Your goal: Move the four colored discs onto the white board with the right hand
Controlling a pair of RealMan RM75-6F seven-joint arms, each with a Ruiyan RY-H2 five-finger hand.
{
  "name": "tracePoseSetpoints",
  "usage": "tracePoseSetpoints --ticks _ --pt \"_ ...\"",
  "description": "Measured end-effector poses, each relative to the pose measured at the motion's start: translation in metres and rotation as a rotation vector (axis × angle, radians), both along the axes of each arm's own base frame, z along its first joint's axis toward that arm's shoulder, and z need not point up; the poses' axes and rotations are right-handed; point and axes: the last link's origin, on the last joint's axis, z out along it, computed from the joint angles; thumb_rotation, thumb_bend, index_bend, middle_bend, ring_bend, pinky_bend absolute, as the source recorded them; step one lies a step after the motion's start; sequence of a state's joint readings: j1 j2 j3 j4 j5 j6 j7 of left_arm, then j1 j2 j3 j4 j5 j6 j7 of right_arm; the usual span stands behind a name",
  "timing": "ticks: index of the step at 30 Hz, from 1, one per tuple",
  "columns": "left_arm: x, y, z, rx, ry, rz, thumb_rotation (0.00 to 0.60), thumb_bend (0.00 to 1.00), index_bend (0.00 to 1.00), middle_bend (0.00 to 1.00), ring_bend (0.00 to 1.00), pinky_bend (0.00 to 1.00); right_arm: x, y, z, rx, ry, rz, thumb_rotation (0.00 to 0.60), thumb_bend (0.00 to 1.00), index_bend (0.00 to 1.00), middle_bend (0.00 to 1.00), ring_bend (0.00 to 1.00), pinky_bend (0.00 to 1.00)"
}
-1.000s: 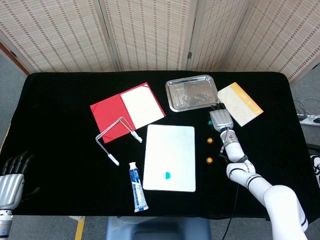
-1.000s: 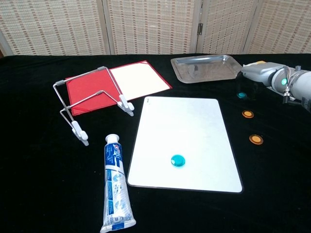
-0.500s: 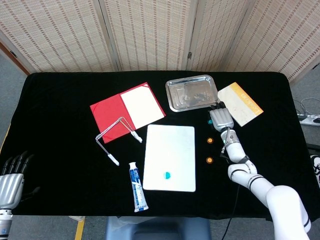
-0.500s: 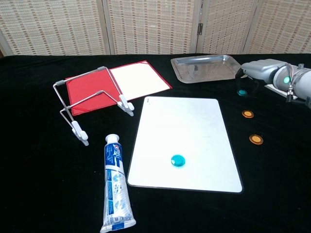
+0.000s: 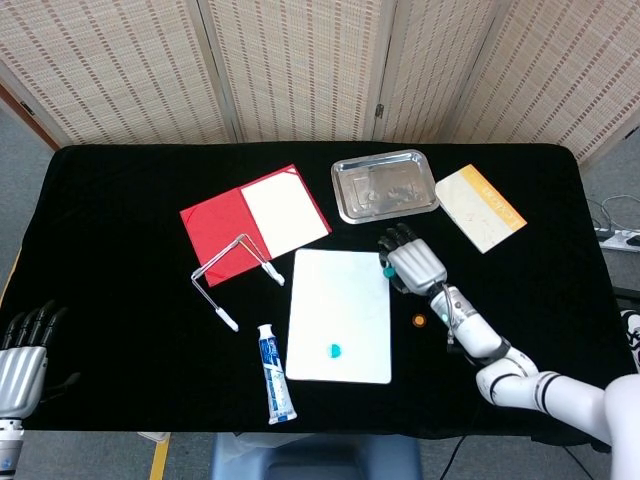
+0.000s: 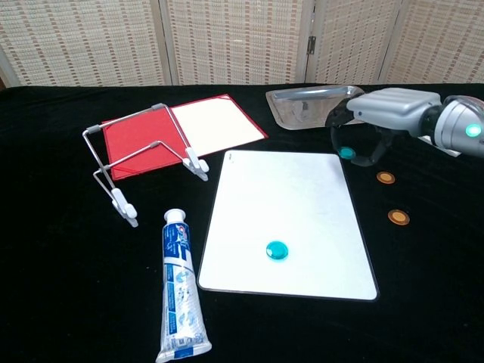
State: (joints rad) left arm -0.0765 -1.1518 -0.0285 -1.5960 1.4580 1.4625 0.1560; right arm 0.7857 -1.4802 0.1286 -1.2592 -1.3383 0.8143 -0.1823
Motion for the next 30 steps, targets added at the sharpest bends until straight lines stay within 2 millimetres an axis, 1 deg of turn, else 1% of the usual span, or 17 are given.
tracePoseSetpoints --ticks 3,6,12,18,30 --pt "0.002 -0.001 0.001 0.001 0.001 -0.004 0.600 0.20 0.11 0.02 0.07 0.00 0.007 0.025 -0.001 0.055 0.011 0.085 0.600 0.42 0.49 0.20 0.07 0.00" --pt "0.002 -0.002 0.001 0.001 0.001 -0.004 0.600 0.20 0.11 0.02 0.07 0.00 0.010 0.046 -0.005 0.108 0.025 0.153 0.600 0.42 0.49 0.20 0.07 0.00" --pt "0.002 -0.004 0.002 0.002 0.001 -0.003 0.600 0.20 0.11 0.02 0.07 0.00 0.013 0.077 -0.019 0.196 0.053 0.262 0.600 0.42 0.49 0.20 0.07 0.00" --pt "0.002 -0.006 0.001 0.001 -0.001 -0.002 0.600 0.20 0.11 0.02 0.07 0.00 0.015 0.090 -0.031 0.235 0.062 0.314 0.600 0.43 0.49 0.20 0.07 0.00" --pt "0.000 -0.008 0.001 0.000 -0.002 0.004 0.600 0.20 0.11 0.02 0.07 0.00 0.021 0.093 -0.043 0.258 0.080 0.350 0.600 0.42 0.47 0.20 0.06 0.00"
